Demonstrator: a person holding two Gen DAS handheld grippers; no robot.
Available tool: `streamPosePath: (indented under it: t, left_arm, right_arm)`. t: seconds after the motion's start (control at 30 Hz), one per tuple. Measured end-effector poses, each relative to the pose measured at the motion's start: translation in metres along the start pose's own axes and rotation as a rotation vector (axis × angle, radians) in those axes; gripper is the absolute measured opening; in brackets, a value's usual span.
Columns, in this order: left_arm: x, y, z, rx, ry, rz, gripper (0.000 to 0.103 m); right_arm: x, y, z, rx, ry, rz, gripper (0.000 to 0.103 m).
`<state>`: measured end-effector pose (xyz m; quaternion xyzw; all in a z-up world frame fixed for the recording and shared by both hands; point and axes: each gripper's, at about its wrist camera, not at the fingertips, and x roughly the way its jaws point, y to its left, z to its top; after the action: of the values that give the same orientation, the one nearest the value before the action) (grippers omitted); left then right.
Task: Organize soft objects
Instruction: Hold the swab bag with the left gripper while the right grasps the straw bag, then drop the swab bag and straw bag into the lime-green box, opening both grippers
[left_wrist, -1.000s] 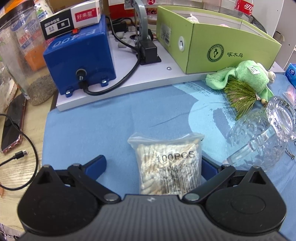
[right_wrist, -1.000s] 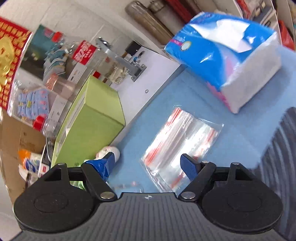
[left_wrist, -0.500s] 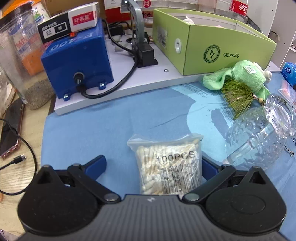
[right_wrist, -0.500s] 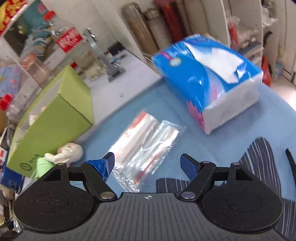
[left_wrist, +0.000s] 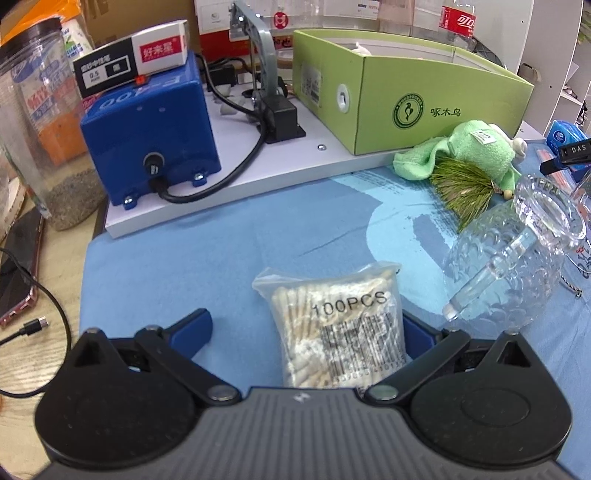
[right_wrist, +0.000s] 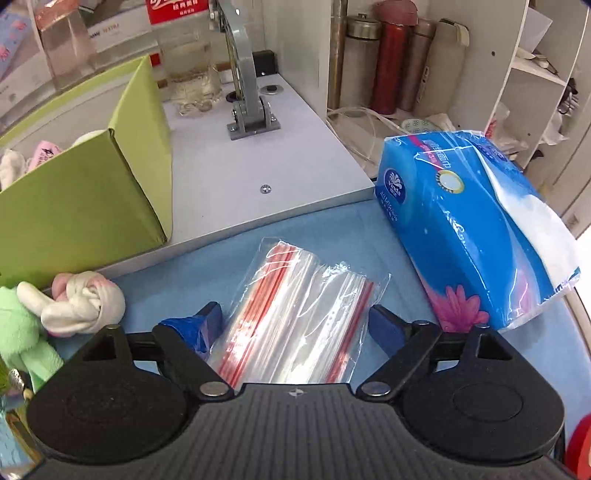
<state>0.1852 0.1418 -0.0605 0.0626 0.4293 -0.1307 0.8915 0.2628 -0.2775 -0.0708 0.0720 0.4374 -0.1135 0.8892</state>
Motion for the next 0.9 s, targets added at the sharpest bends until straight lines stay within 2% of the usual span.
streamPosePath:
  t: [0.07,0.17,0.2,0.23,0.27,0.3,0.33,0.37,0.4,0.53,0.67,0.8,0.9]
  left_arm:
    - [-0.001,0.0,-0.001,-0.003,-0.006,0.001,0.102]
    - [-0.005,-0.001,-0.001,-0.018,-0.016,0.006,0.093]
    - [-0.008,-0.001,-0.001,-0.023,-0.026,-0.001,0.078]
    - [-0.013,-0.001,-0.001,-0.031,-0.034,0.003,0.057]
    - [-0.016,-0.001,0.0,-0.041,-0.028,0.019,0.049]
    - [-0.017,0.001,0.001,-0.058,-0.019,0.022,0.044]
    - [-0.018,0.003,0.0,-0.084,-0.013,0.026,0.043]
    - [-0.02,0.005,0.0,-0.106,-0.008,0.038,0.042]
    - [-0.023,0.006,0.0,-0.122,-0.002,0.048,0.042]
    - [-0.04,0.015,0.001,-0.188,-0.011,0.059,0.042]
    - [-0.062,0.022,0.017,-0.237,-0.055,0.078,0.042]
    - [-0.078,0.015,0.059,-0.236,-0.126,0.047,0.042]
    - [-0.079,0.001,0.104,-0.205,-0.181,0.014,0.042]
  right_arm:
    - [-0.002,-0.004,-0.003,-0.007,-0.005,0.003,0.076]
    - [-0.005,-0.001,-0.005,-0.042,-0.019,0.027,0.077]
    - [-0.007,-0.003,-0.008,-0.062,-0.033,0.04,0.074]
    - [-0.008,0.0,-0.011,-0.085,-0.061,0.057,0.072]
    - [-0.01,-0.001,-0.013,-0.093,-0.077,0.07,0.067]
    - [-0.013,-0.002,-0.015,-0.107,-0.095,0.084,0.053]
    - [-0.018,-0.005,-0.018,-0.116,-0.112,0.11,0.044]
    - [-0.021,-0.008,-0.019,-0.103,-0.117,0.142,0.029]
    - [-0.024,-0.012,-0.02,-0.083,-0.121,0.177,0.023]
    - [-0.038,-0.021,-0.023,-0.058,-0.167,0.259,0.02]
    - [-0.058,-0.031,-0.019,-0.02,-0.236,0.331,0.02]
    - [-0.087,-0.027,0.003,-0.02,-0.344,0.422,0.02]
    - [-0.099,-0.008,0.034,-0.059,-0.399,0.485,0.02]
